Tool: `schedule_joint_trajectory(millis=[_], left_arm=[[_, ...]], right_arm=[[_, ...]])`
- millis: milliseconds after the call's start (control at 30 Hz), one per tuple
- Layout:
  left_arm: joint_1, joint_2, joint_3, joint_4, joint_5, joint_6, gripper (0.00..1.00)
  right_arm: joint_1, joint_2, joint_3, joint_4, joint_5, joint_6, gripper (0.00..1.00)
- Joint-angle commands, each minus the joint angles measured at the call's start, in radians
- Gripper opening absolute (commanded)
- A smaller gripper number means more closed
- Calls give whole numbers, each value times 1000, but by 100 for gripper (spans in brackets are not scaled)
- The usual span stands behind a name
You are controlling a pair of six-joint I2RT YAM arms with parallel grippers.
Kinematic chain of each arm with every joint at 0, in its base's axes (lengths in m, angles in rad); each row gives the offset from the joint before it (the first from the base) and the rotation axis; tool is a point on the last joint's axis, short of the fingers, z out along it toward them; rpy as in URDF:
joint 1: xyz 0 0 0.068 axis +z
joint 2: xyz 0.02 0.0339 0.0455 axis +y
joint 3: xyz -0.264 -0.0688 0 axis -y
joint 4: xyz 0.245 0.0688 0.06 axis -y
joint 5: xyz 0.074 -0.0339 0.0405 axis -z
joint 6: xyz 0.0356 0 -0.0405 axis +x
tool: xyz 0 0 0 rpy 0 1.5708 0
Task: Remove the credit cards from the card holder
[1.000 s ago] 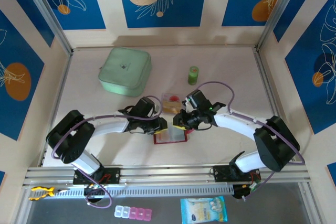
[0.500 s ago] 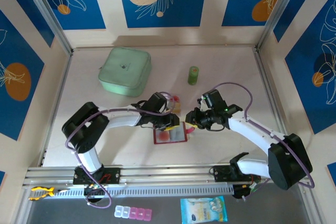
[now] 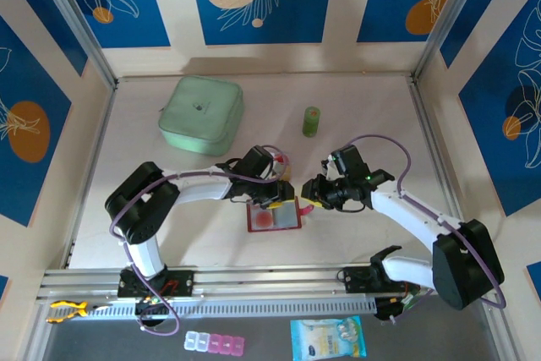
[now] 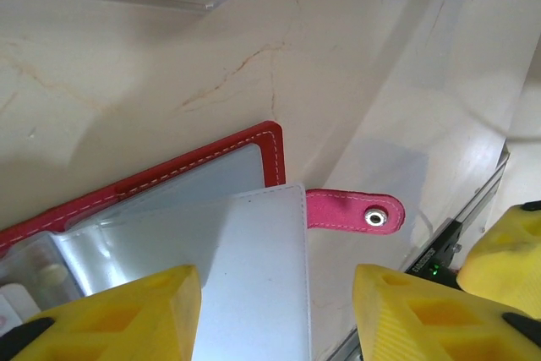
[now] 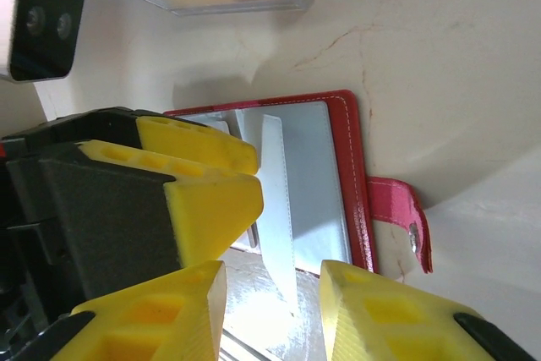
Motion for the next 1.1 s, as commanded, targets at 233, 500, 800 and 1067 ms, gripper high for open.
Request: schedule_joint_trajectory(millis=[233, 500, 800, 1067], left_arm=[[0, -53, -12, -33, -19, 37, 46], [27, -170, -105, -34, -74, 44, 46], [60, -273, -236, -1, -100, 23, 35], [66, -338, -324, -15, -151, 17, 26]], right_arm=[[6, 0, -6, 16, -64, 11, 28], [79, 81, 38, 44, -54, 27, 24], [189, 254, 107, 107, -70, 48, 14], [218, 406, 99, 98, -31, 10, 12]])
